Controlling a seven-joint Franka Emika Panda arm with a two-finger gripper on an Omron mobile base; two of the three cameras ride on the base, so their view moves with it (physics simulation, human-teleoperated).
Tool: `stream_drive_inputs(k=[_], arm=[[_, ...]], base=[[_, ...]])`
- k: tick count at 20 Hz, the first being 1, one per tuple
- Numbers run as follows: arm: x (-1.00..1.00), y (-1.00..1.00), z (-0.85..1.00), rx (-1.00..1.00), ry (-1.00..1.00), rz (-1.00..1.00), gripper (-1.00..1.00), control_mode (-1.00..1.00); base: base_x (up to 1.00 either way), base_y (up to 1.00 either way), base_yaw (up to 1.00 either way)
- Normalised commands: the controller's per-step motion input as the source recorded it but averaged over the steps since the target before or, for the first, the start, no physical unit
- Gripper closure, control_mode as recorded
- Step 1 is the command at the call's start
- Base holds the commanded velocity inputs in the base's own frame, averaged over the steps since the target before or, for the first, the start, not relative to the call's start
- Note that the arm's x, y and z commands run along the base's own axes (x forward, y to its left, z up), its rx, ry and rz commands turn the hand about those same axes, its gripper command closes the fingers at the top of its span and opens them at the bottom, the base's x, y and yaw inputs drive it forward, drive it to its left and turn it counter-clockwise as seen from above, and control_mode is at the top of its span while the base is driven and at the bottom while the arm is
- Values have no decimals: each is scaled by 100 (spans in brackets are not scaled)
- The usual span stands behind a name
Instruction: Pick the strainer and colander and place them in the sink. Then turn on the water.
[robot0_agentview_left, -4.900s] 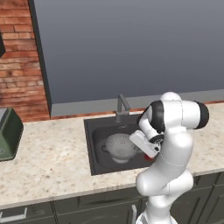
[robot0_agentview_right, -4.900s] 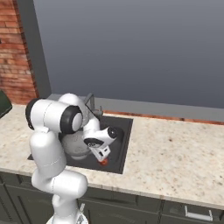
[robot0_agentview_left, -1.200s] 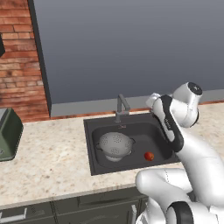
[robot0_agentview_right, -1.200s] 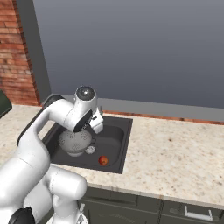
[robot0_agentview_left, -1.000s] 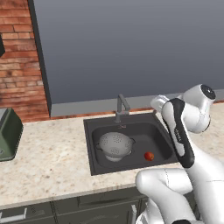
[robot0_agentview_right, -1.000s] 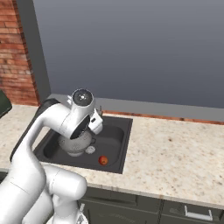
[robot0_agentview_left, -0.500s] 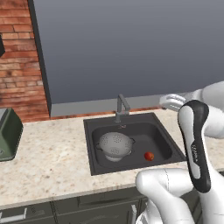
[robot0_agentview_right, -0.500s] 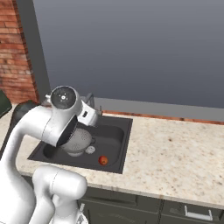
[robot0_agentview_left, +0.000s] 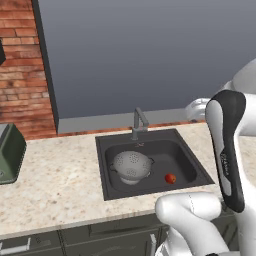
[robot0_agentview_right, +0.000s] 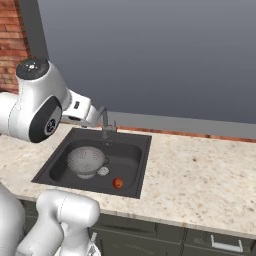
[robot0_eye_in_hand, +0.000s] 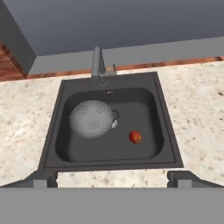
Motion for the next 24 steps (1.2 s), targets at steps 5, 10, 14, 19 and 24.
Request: stream_drive_inputs(k=[5, 10, 14, 19, 24], arm=[[-67, 22, 16, -4, -17, 1, -100, -100], [-42, 21, 2, -3, -9, 0, -100, -100], [-8, 7, 0, -1, 0, 0, -100, 100], [0, 0, 0, 0, 0, 0, -100, 100], [0, 0, 0, 0, 0, 0, -100, 100]], base=[[0, 0, 0], [0, 0, 0], [-12, 2, 0], [0, -15, -33], [0, -1, -98]])
